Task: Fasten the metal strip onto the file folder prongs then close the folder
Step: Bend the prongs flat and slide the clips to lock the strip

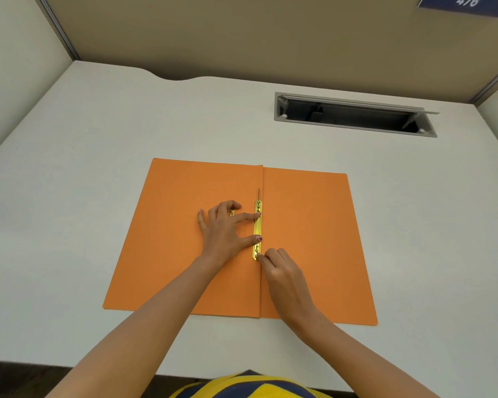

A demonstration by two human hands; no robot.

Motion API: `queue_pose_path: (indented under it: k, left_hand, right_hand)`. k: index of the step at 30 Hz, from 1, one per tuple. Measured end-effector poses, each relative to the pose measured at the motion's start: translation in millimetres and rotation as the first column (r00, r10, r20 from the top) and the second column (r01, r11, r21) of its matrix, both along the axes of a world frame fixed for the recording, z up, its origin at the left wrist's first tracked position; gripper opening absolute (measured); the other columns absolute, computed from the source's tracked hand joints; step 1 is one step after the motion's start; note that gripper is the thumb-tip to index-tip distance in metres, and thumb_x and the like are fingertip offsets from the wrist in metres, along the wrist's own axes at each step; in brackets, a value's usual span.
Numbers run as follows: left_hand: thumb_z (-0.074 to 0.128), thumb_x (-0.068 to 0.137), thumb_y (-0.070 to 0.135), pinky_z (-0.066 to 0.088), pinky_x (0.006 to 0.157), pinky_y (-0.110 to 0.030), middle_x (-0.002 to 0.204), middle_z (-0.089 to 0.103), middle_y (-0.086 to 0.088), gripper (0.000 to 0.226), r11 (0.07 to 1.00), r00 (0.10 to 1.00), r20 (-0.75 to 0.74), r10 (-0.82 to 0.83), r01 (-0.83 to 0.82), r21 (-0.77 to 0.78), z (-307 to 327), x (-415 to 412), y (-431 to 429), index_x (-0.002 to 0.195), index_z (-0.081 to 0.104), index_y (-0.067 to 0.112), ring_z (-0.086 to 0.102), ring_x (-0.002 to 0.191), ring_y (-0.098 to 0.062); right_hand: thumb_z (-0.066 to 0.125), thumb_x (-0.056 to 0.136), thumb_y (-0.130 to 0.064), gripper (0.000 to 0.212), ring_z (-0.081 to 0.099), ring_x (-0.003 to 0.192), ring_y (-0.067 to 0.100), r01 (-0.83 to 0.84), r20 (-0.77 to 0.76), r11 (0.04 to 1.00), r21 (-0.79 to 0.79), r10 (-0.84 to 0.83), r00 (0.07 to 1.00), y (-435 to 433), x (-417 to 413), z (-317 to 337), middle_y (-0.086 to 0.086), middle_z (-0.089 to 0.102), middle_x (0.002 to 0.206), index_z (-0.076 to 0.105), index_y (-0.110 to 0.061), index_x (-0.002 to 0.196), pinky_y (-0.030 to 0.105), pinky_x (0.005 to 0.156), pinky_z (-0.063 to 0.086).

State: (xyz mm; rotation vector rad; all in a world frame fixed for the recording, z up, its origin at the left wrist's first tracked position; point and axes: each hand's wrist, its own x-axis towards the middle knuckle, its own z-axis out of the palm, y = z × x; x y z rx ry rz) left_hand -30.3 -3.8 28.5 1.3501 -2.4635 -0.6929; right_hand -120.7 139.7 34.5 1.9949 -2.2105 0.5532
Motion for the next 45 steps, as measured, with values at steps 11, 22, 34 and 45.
queue_pose_path:
  k: [11, 22, 34, 45]
  left_hand:
    - [0.068, 0.066, 0.064, 0.001, 0.114, -0.056, 0.129, 0.041, 0.014, 0.048, 1.000, 1.000, 0.003, 0.003, -0.003, -0.002, -2, 0, 0, 0.112, 0.058, 0.057, 0.031, 0.129, -0.016]
    - [0.068, 0.066, 0.064, 0.000, 0.114, -0.055, 0.129, 0.041, 0.014, 0.047, 1.000, 1.000, 0.002, 0.008, -0.008, 0.007, -1, 0, 0, 0.111, 0.057, 0.058, 0.031, 0.129, -0.017]
    - [0.068, 0.066, 0.065, 0.000, 0.114, -0.056, 0.129, 0.041, 0.014, 0.047, 1.000, 1.000, 0.002, 0.002, -0.002, 0.006, -2, 0, 1, 0.111, 0.058, 0.057, 0.031, 0.129, -0.017]
    - [0.068, 0.067, 0.064, 0.001, 0.114, -0.056, 0.130, 0.040, 0.013, 0.046, 1.000, 1.000, 0.012, 0.004, -0.004, 0.003, 0, 0, 1, 0.112, 0.057, 0.057, 0.031, 0.129, -0.017]
  right_hand:
    - [0.054, 0.084, 0.004, 0.020, 0.045, 0.052, 0.017, 0.066, -0.187, 0.997, -0.044, -0.073, 0.980, 2, 9, -4, 0.002, 0.053, 0.062, 0.069, -0.006, 0.075, 0.028, 0.044, 0.039]
    - [0.090, 0.054, -0.001, 0.033, 0.048, 0.048, 0.016, 0.191, -0.020, 0.978, 0.080, -0.190, 0.981, 1, 20, 7, 0.003, 0.052, 0.058, 0.073, -0.004, 0.081, 0.022, 0.042, 0.024]
    - [0.090, 0.044, 0.004, 0.033, 0.047, 0.042, 0.014, 0.223, -0.013, 0.969, 0.104, -0.223, 0.975, 3, 25, 10, 0.001, 0.050, 0.052, 0.069, -0.009, 0.066, 0.020, 0.039, 0.022]
    - [0.081, 0.067, 0.003, 0.018, 0.048, 0.049, 0.018, 0.258, 0.175, 0.965, 0.036, -0.260, 0.950, 3, 32, -8, 0.003, 0.051, 0.060, 0.067, -0.007, 0.066, 0.023, 0.041, 0.036]
